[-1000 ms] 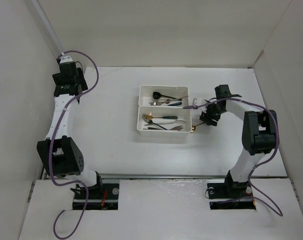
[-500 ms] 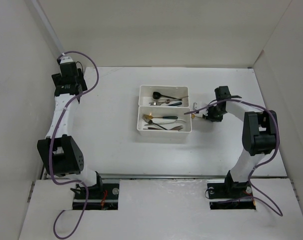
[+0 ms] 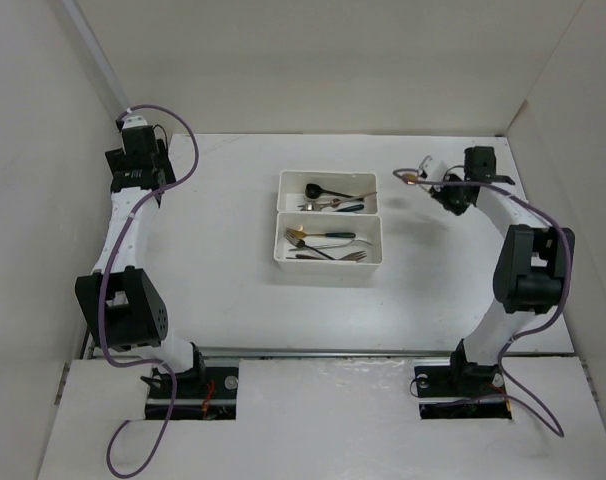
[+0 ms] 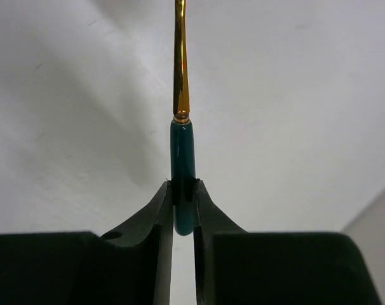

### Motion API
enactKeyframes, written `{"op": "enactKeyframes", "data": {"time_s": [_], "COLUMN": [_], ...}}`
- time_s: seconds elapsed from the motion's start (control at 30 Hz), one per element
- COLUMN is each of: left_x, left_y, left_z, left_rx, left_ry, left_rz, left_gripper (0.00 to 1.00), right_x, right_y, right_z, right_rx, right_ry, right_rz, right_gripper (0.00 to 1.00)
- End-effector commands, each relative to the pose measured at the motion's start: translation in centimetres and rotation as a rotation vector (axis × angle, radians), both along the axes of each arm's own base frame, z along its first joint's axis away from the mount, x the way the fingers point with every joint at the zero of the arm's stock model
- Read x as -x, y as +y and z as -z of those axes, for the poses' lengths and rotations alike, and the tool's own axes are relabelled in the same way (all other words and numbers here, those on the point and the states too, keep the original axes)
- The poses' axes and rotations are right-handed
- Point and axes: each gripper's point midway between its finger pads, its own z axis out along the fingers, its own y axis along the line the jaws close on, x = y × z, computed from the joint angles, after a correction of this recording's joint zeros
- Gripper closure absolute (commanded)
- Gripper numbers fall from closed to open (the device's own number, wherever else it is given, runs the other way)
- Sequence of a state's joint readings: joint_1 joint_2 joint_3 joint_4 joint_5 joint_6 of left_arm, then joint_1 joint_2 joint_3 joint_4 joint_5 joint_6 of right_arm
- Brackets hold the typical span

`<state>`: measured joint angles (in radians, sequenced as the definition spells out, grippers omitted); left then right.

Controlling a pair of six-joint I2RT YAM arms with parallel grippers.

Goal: Sort the eating utensils into containers

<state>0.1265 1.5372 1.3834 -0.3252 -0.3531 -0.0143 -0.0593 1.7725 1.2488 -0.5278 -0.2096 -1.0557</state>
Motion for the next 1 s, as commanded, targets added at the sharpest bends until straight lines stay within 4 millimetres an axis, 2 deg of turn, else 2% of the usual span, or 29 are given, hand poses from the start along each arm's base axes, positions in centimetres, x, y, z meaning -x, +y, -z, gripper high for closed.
{"op": "enactKeyframes", "data": {"time_s": [0.0,0.07,0.13,0.2,0.23,0.3,0.33,0.4,0.43,0.47,0.5,0.53,0.57,0.63,0.67,0.7,0.8,0.83,0.87,0.9,0.97], "left_x": [-0.3,-0.3,-0.3,-0.3,-0.3,-0.2,-0.2,-0.1,0.1,0.1,0.3,0.3,0.6,0.8,1.0,1.0,1.0,1.0,1.0,0.9,0.7], "left_y": [0.6,0.6,0.6,0.6,0.6,0.8,0.8,0.9,0.9,1.1,1.1,1.2,1.4,1.6,1.7,1.7,1.7,1.7,1.7,1.7,1.6], "left_z": [-0.9,-0.9,-0.9,-0.9,-0.9,-0.9,-0.9,-1.0,-1.4,-1.5,-1.0,-1.7,-1.3,-1.6,-1.2,-1.2,-1.2,-1.2,-1.2,-0.9,-1.3], "left_rx": [-0.020,-0.020,-0.020,-0.020,-0.020,-0.025,-0.025,-0.031,-0.039,-0.044,-0.042,-0.050,-0.061,-0.069,-0.074,-0.080,-0.080,-0.080,-0.080,-0.079,-0.069], "left_ry": [-0.037,-0.037,-0.037,-0.037,-0.037,-0.037,-0.037,-0.036,-0.042,-0.041,-0.031,-0.050,-0.035,-0.045,-0.035,-0.030,-0.030,-0.030,-0.030,-0.021,-0.038], "left_rz": [-0.019,-0.019,-0.019,-0.019,-0.019,-0.027,-0.027,-0.036,-0.031,-0.039,-0.039,-0.047,-0.051,-0.063,-0.070,-0.066,-0.065,-0.065,-0.065,-0.065,-0.062], "left_gripper": [0.32,0.32,0.32,0.32,0.32,0.32,0.32,0.31,0.31,0.31,0.31,0.31,0.30,0.30,0.29,0.29,0.29,0.29,0.29,0.29,0.29], "right_x": [-6.2,-7.4,-8.7,-9.0,-9.3,-9.7,-10.2,-10.4,-10.1,-10.1,-10.0,-9.6,-9.2,-8.8,-8.2,-7.6,-6.6,-6.3,-6.3,-6.4,-6.5], "right_y": [0.5,2.0,5.1,7.9,11.2,14.4,17.2,19.7,22.1,23.3,24.3,25.1,26.3,26.7,26.9,26.9,26.3,26.0,26.0,25.6,25.3], "right_z": [-9.1,-11.7,-14.8,-16.0,-16.5,-15.2,-14.5,-13.5,-13.2,-13.2,-11.9,-11.9,-11.3,-10.9,-10.0,-8.9,-7.2,-7.4,-7.4,-7.6,-8.2], "right_rx": [-0.169,-0.224,-0.220,-0.213,-0.225,-0.222,-0.223,-0.215,-0.224,-0.229,-0.225,-0.228,-0.230,-0.228,-0.204,-0.168,-0.114,-0.107,-0.107,-0.093,-0.082], "right_ry": [-0.288,-0.355,-0.441,-0.475,-0.494,-0.469,-0.457,-0.438,-0.430,-0.433,-0.408,-0.406,-0.393,-0.384,-0.365,-0.345,-0.321,-0.324,-0.324,-0.337,-0.353], "right_rz": [0.121,0.158,0.134,0.092,0.034,-0.023,-0.064,-0.110,-0.152,-0.170,-0.186,-0.201,-0.223,-0.232,-0.250,-0.269,-0.294,-0.288,-0.288,-0.271,-0.272], "right_gripper": [1.00,1.00,1.00,1.00,1.00,1.00,1.00,1.00,1.00,1.00,1.00,1.00,1.00,1.00,1.00,1.00,1.00,0.97,0.74,0.68,0.55]}}
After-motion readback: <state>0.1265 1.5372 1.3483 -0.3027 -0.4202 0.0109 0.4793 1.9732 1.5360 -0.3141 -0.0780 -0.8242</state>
